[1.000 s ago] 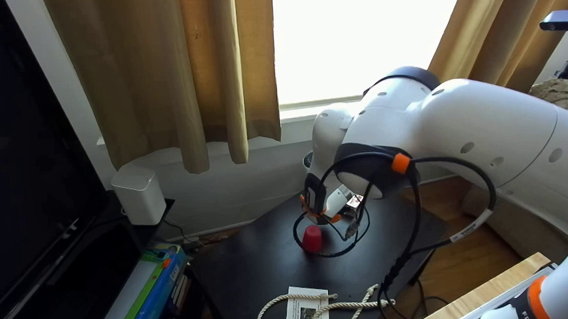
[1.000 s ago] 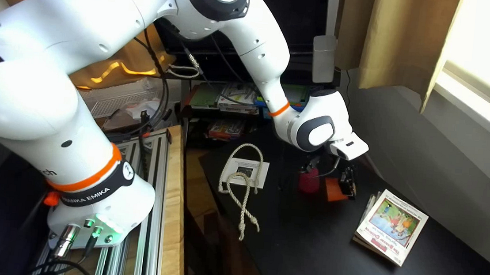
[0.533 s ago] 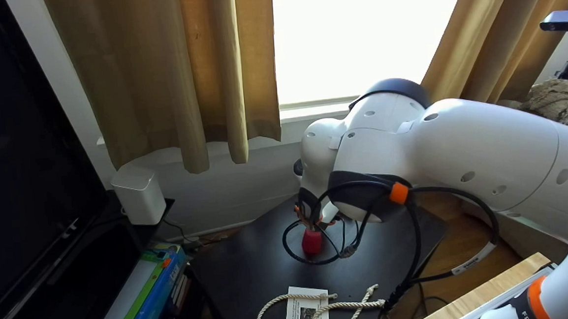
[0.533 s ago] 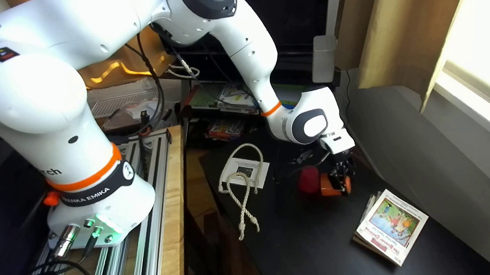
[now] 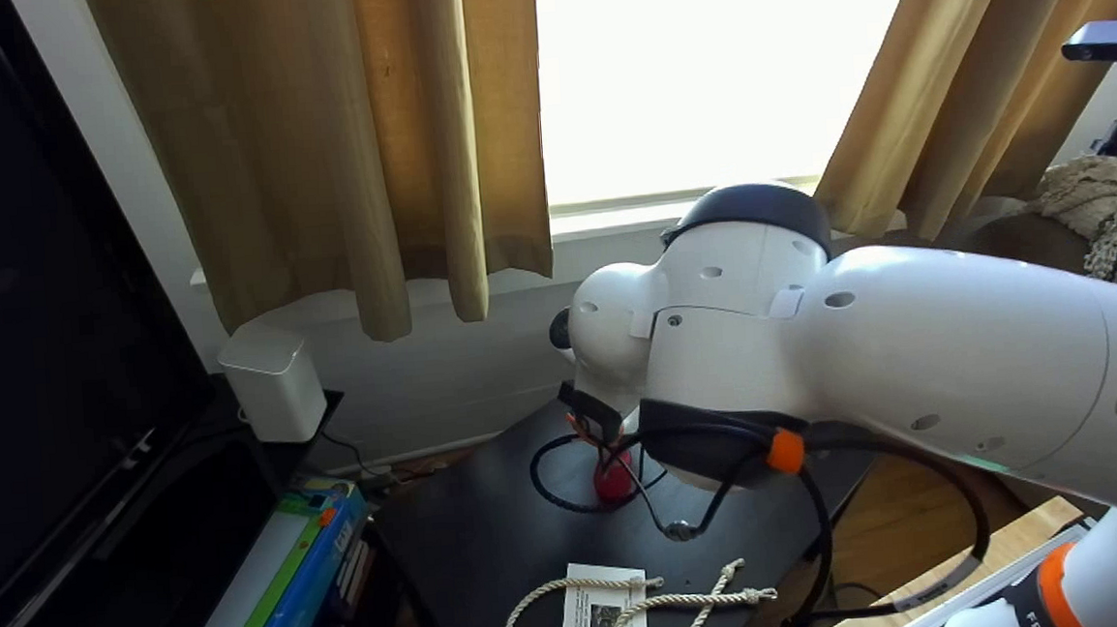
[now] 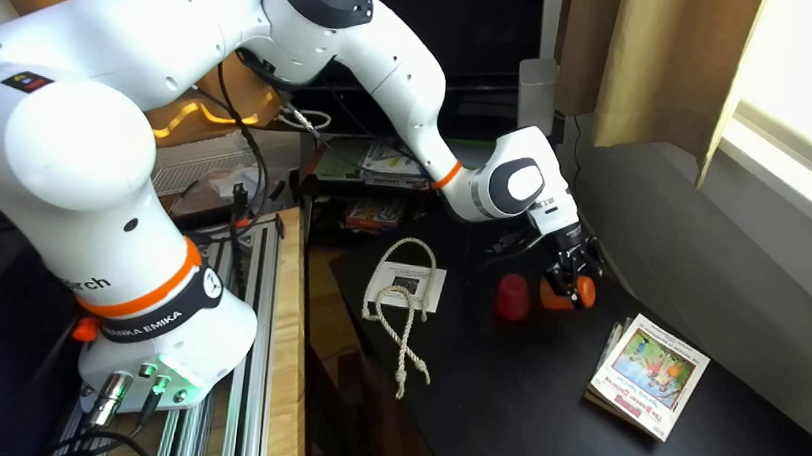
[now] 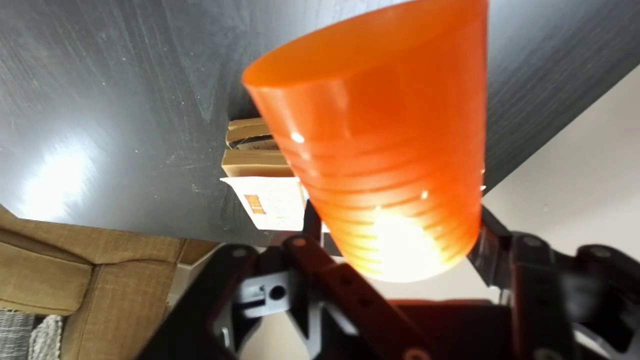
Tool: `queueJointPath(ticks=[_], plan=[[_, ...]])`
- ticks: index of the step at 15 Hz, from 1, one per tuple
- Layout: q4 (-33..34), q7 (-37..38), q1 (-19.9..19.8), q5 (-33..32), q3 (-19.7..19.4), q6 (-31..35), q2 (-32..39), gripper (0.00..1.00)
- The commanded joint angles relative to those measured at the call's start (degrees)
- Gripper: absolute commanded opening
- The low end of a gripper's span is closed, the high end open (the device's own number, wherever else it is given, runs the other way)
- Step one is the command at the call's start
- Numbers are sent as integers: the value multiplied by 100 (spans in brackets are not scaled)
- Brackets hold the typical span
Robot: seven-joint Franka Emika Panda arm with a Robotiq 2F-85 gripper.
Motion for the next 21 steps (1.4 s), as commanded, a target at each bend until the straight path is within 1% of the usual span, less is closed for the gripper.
queueJointPath(ticks=[1,4,5,6,8,10,12,15,17,20,21], plan=[[448,1120,442,-331,-378,-358,586,43],[886,1874,529,-594,-436,-554,907,43],[567,2461,493,-1413,-301,-491,473,43],[676,2787,494,-1701,-297,-569,522,43],[777,3655,473,-2556,-288,-717,484,43],[942,4429,429,-3416,-235,-1059,451,43],[1210,5020,269,-4171,-20,-1479,429,43],[1656,5567,-80,-5033,465,-2074,417,43],[1921,5863,-361,-5575,832,-2337,410,43],[2251,6050,-832,-6150,1341,-2502,420,43],[1963,5847,-472,-5761,996,-2329,408,43]])
